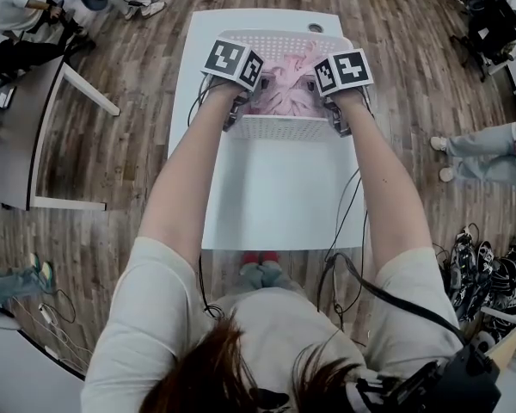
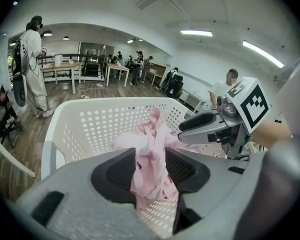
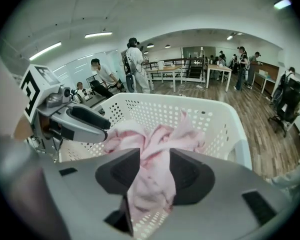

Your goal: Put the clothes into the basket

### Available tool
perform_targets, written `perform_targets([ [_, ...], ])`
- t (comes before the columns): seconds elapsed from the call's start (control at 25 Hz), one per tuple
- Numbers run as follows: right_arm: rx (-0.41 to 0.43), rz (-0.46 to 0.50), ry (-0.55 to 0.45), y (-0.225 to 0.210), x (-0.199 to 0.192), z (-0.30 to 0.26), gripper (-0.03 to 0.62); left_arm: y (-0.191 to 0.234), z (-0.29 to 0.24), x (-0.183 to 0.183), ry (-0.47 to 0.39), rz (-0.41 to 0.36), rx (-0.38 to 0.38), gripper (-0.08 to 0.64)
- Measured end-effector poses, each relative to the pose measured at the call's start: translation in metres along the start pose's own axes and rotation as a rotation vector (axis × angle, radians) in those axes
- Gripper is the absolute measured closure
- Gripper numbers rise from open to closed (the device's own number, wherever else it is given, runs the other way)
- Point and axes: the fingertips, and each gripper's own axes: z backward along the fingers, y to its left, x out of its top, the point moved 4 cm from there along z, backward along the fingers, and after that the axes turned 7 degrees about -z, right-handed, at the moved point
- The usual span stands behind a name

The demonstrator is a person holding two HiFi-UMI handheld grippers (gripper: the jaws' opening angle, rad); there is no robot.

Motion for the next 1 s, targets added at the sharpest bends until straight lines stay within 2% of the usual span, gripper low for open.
perform_targets([
  [0.16, -0.026, 0.04, -0.068, 0.006, 0.003, 0.007, 0.426, -0.001, 0.01, 0.004, -0.069, -0.024, 0.032, 0.37],
  [0.28, -0.057, 0.076, -0.134, 0.009, 0.008, 0.016, 0.503, -0.006, 0.015, 0.006, -0.093, -0.068, 0.052, 0.371],
  [0.36, -0.079, 0.099, -0.176, 0.009, 0.01, 0.022, 0.552, -0.008, 0.019, 0.009, -0.115, -0.102, 0.084, 0.426],
  [0.48, -0.108, 0.144, -0.228, 0.013, 0.011, 0.028, 0.58, -0.008, 0.028, 0.009, -0.162, -0.141, 0.142, 0.539],
  [0.6, -0.104, 0.188, -0.285, 0.021, 0.012, 0.033, 0.581, -0.012, 0.037, 0.008, -0.217, -0.202, 0.158, 0.551],
  [0.72, -0.083, 0.231, -0.39, 0.035, 0.011, 0.049, 0.581, -0.027, 0.048, 0.009, -0.333, -0.296, 0.169, 0.551],
  [0.8, -0.062, 0.253, -0.479, 0.05, 0.006, 0.067, 0.581, -0.04, 0.065, 0.004, -0.433, -0.333, 0.213, 0.551],
  [0.92, -0.023, 0.256, -0.607, 0.076, -0.019, 0.1, 0.581, -0.067, 0.099, -0.018, -0.594, -0.319, 0.288, 0.551],
  [1.0, 0.0, 0.253, -0.679, 0.094, -0.043, 0.125, 0.582, -0.094, 0.121, -0.042, -0.673, -0.325, 0.319, 0.551],
])
